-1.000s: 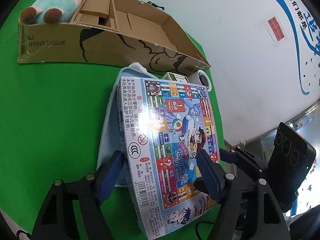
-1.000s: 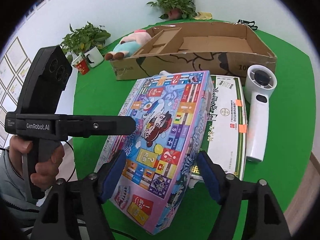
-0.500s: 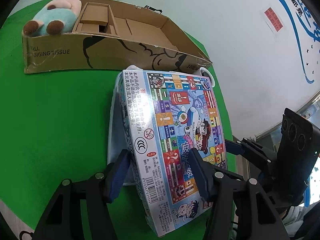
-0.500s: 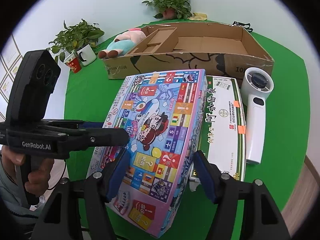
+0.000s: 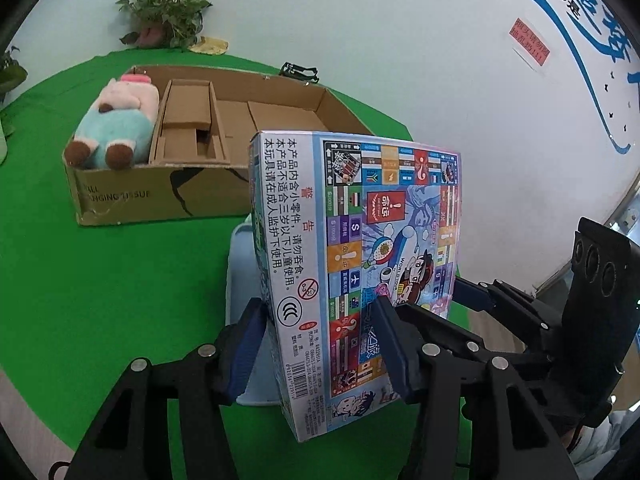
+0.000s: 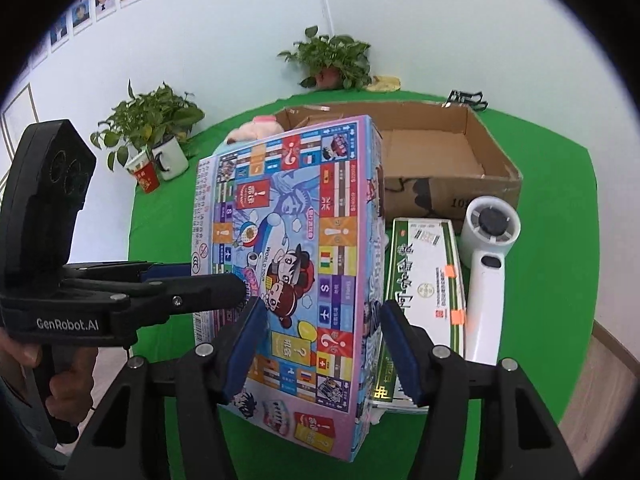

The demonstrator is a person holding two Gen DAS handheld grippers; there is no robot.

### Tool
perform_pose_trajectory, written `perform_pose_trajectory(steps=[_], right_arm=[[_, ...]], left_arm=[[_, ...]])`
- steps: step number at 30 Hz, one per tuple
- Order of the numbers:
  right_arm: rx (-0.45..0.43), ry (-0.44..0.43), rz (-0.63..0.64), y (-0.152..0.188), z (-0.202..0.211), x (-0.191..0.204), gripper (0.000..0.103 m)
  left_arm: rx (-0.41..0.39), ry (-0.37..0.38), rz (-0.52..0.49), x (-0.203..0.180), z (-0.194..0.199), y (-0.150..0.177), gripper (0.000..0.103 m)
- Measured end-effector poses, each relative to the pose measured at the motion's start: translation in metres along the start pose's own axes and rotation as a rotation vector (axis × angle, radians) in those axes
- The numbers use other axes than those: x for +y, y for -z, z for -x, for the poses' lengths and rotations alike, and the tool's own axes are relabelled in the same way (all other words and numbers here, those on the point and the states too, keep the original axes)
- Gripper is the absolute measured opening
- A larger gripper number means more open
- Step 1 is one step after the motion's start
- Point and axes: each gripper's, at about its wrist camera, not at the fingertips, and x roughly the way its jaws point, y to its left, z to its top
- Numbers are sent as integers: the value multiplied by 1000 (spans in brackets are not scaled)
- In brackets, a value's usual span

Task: Organize objects
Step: 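Lift the board-game box and lay it flat inside the large box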

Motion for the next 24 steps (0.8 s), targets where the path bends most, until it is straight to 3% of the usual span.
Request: perform_pose_trajectory(steps=[10, 24], right_arm=[[-177, 16, 1, -48, 16, -8, 59], [-251, 12, -28, -110, 8, -34, 58]], left_arm=[[-155, -18, -41, -19, 19, -59, 52], [-238, -39, -124, -41, 32, -135, 52]])
